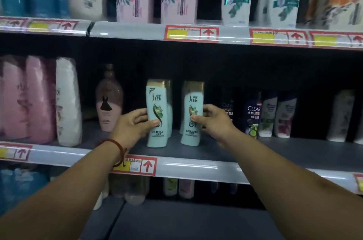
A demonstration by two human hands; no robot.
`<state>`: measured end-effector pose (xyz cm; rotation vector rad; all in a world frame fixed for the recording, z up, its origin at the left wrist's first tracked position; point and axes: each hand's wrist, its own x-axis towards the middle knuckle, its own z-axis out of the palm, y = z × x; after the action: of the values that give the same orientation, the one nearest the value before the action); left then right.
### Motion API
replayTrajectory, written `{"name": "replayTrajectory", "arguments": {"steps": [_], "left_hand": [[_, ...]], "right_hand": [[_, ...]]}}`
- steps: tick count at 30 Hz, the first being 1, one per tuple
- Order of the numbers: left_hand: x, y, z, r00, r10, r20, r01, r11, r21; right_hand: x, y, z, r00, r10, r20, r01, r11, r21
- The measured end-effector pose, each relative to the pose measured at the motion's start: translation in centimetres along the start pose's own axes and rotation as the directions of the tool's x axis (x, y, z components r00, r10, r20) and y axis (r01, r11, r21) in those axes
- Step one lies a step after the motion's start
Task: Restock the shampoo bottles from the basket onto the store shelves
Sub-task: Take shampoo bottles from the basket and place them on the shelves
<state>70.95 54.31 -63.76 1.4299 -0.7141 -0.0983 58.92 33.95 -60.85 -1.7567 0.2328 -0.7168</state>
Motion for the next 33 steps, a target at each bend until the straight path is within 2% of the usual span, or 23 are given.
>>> {"name": "replayTrajectory", "arguments": {"steps": [4,8,11,33], "left_hand": [[0.5,-0.7,0.1,0.999,-0.017,0.028,0.018,0.999,-0.039],[0.3,-1.9,-0.7,0.999,0.01,0.048,-0.018,0.984,0.178],[0.1,-2.0,-0.6,0.998,0.058,0.038,-0.066,0.965,0.254],[-0.1,-2.0,0.1,0.994,0.092,-0.064,-0.063,0.931,0.359]], "right_hand": [[2.0,1.3,0.5,0.999,-0.019,-0.031,0.018,1.0,-0.017],[2.0,2.3,0.3,0.999,0.033,-0.017,-0.033,0.999,0.028],[1.3,3.3,-0.1,0.999,0.047,0.027,-0.045,0.998,-0.052],[2.2,4.5,0.4,1.0,-0.026,0.008,0.027,0.987,-0.156]]}}
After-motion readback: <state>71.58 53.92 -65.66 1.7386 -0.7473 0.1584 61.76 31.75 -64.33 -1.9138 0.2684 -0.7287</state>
